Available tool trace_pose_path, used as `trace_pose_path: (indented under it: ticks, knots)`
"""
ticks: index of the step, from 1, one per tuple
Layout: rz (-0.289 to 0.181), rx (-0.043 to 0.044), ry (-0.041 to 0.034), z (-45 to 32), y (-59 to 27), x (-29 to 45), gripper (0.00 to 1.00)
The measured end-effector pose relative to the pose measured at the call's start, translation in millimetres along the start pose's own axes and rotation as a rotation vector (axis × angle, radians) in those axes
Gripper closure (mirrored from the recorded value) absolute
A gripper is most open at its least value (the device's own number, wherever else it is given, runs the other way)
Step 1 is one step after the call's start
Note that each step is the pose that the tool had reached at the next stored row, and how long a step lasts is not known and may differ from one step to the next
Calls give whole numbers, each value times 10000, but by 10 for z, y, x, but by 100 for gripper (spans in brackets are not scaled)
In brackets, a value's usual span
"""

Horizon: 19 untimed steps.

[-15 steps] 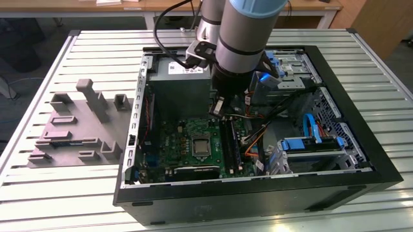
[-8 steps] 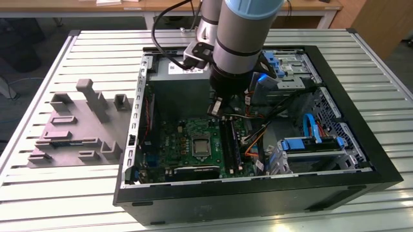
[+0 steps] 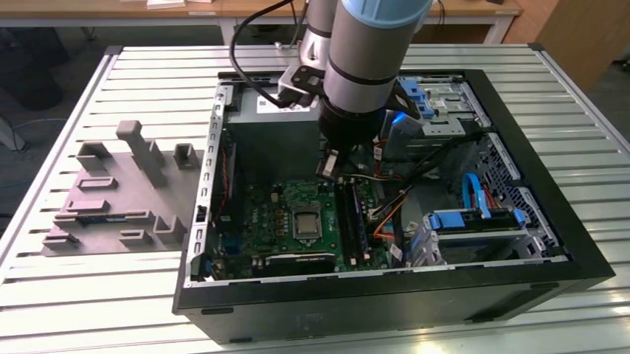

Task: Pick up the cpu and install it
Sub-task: 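Install the first cpu locking lever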

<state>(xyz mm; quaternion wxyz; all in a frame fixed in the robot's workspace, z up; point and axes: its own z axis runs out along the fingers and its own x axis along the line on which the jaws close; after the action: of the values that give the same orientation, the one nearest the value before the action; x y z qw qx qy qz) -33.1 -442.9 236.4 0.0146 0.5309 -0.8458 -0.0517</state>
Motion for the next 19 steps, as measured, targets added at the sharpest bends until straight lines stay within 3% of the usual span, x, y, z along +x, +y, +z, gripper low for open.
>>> trace_pose_path:
  ticks: [4, 9, 19]
  knots:
    - [-287, 7, 20, 0, 4, 14, 89]
    - [-448, 81, -3, -1, -1, 54, 89]
    - [-521, 74, -16, 1, 23, 70, 89]
